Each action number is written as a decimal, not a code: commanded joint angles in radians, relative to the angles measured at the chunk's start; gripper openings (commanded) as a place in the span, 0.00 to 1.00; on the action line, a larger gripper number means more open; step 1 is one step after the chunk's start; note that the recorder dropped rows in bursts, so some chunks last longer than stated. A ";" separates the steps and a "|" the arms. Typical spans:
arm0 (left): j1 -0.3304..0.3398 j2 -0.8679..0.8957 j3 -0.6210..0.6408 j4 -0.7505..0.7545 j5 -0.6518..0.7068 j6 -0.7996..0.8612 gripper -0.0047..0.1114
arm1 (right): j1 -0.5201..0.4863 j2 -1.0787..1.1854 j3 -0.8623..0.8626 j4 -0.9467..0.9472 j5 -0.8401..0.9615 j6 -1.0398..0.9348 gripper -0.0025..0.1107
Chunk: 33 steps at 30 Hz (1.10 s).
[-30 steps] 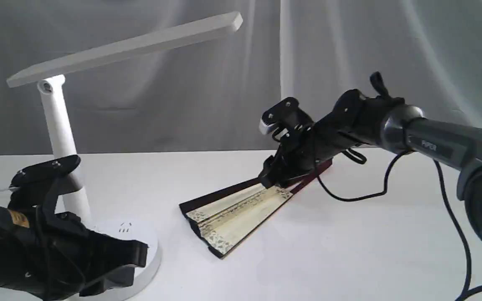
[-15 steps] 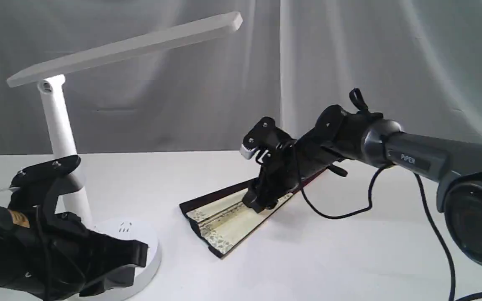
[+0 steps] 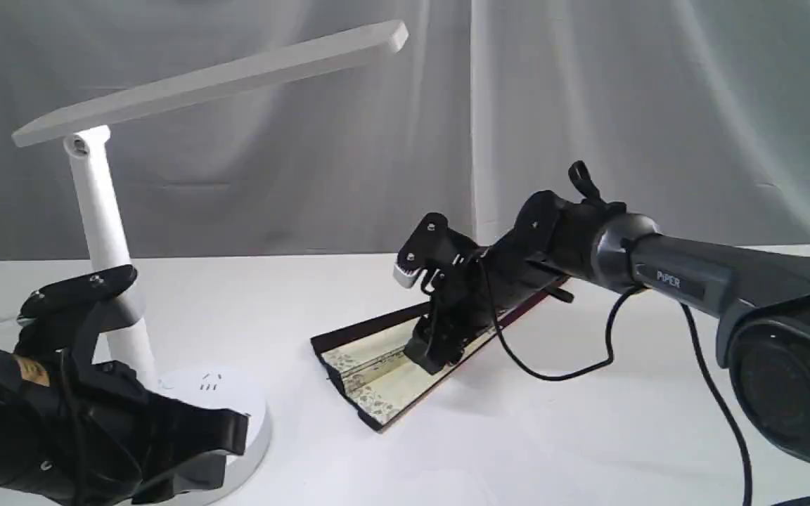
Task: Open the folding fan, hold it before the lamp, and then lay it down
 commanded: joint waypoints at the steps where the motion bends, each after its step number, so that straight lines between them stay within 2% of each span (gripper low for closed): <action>1: 0.001 0.001 -0.006 0.001 -0.003 -0.010 0.23 | -0.016 0.017 0.013 -0.189 0.094 0.254 0.58; 5: 0.001 0.001 -0.006 0.001 -0.003 -0.010 0.23 | -0.016 0.017 0.013 -0.280 0.150 0.510 0.58; 10: 0.001 0.001 -0.006 -0.001 -0.002 -0.010 0.23 | -0.010 0.008 0.013 -0.259 0.241 0.567 0.58; 14: 0.001 0.001 -0.006 -0.025 -0.002 -0.010 0.23 | -0.007 -0.014 0.013 -0.130 0.293 0.669 0.58; 18: 0.001 0.001 -0.006 -0.031 -0.002 -0.010 0.23 | -0.007 -0.043 0.013 0.034 0.377 0.684 0.58; 25: 0.001 0.001 -0.006 -0.031 0.002 -0.010 0.23 | -0.019 -0.091 0.013 0.050 0.381 0.645 0.58; 33: 0.001 0.001 -0.006 -0.083 -0.007 -0.010 0.23 | -0.094 -0.158 0.013 0.106 0.408 0.634 0.58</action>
